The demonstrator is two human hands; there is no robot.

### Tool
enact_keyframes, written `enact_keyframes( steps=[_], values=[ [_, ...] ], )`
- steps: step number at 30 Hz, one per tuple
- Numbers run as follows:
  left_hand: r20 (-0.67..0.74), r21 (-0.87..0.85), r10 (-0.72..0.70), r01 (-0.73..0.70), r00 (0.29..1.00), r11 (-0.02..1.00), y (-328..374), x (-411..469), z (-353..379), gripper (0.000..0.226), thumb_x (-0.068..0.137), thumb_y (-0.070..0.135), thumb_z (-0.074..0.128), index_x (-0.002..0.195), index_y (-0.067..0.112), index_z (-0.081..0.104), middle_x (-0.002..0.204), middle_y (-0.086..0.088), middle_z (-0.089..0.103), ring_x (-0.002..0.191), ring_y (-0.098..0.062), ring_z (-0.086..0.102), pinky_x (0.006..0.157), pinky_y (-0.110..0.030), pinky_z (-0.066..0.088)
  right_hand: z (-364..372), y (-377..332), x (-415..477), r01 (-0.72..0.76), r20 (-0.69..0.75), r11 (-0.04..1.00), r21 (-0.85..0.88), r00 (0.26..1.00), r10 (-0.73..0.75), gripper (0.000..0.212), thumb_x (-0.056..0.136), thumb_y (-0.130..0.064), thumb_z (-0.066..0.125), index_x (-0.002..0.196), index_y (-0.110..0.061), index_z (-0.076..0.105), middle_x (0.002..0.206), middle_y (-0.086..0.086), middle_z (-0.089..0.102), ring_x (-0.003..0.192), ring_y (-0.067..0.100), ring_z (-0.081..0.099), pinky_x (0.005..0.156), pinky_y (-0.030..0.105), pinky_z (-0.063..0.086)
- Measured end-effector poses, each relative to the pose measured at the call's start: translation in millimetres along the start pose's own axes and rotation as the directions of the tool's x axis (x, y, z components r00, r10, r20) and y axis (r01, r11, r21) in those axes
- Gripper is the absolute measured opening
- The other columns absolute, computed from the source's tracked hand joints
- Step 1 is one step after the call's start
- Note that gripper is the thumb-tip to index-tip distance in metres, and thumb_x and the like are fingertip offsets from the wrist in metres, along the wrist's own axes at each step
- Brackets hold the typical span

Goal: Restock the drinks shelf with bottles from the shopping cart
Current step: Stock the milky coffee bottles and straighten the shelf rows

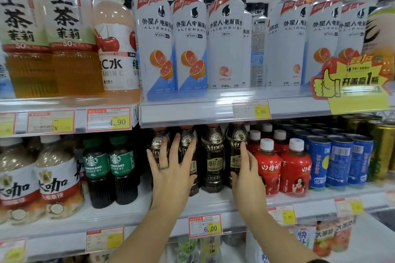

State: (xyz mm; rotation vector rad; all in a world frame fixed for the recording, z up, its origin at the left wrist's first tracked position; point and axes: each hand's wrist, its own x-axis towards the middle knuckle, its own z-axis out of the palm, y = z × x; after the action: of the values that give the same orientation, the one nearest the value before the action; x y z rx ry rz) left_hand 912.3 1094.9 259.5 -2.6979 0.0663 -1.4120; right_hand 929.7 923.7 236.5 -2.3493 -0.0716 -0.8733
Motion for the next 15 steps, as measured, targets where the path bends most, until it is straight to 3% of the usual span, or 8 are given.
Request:
enact_keyframes(
  steps=[6, 9, 12, 15],
  values=[
    [0.000, 0.015, -0.014, 0.014, 1.000, 1.000, 3.5, -1.9, -3.6, 0.105, 0.056, 0.045, 0.083, 0.144, 0.028, 0.027, 0.144, -0.014, 0.031, 0.134, -0.038, 0.027, 0.105, -0.067, 0.020, -7.8, -0.1, -4.6, 0.062, 0.034, 0.997, 0.035, 0.997, -0.064, 0.078, 0.091, -0.016, 0.055, 0.149, -0.028, 0.004, 0.155, 0.005, 0.016, 0.064, 0.012, 0.053, 0.051, 0.020, 0.043],
    [-0.052, 0.024, 0.033, -0.031, 0.998, 0.999, 12.6, -2.5, -9.6, 0.096, 0.062, 0.046, 0.079, 0.142, 0.028, 0.029, 0.143, -0.014, 0.030, 0.135, -0.038, 0.026, 0.106, -0.067, 0.021, -29.8, -9.3, -3.0, 0.199, -0.028, 0.974, 0.109, 0.980, -0.197, 0.070, 0.087, -0.022, 0.062, 0.146, -0.025, 0.024, 0.152, 0.005, 0.024, 0.076, 0.016, 0.061, 0.063, 0.027, 0.053],
    [-0.044, 0.046, 0.063, -0.061, 0.997, 0.997, 29.9, 3.2, -11.6, 0.099, 0.062, 0.050, 0.077, 0.144, 0.029, 0.026, 0.144, -0.013, 0.029, 0.135, -0.037, 0.025, 0.106, -0.067, 0.020, -56.6, -14.6, 23.7, 0.321, -0.216, 0.940, -0.118, 0.915, -0.340, 0.055, 0.080, -0.031, 0.068, 0.129, -0.017, 0.049, 0.132, 0.007, 0.052, 0.105, 0.026, 0.058, 0.083, 0.040, 0.045],
    [0.011, 0.075, 0.030, -0.031, 0.999, 0.997, 43.4, 6.5, -6.1, 0.109, 0.057, 0.054, 0.079, 0.145, 0.029, 0.021, 0.149, -0.014, 0.025, 0.136, -0.037, 0.022, 0.104, -0.068, 0.015, -66.5, -13.4, 51.5, 0.252, -0.098, 0.912, -0.323, 0.950, -0.297, 0.062, 0.079, -0.047, 0.063, 0.129, -0.016, 0.044, 0.126, 0.007, 0.056, 0.120, 0.028, 0.048, 0.100, 0.046, 0.029]
  ],
)
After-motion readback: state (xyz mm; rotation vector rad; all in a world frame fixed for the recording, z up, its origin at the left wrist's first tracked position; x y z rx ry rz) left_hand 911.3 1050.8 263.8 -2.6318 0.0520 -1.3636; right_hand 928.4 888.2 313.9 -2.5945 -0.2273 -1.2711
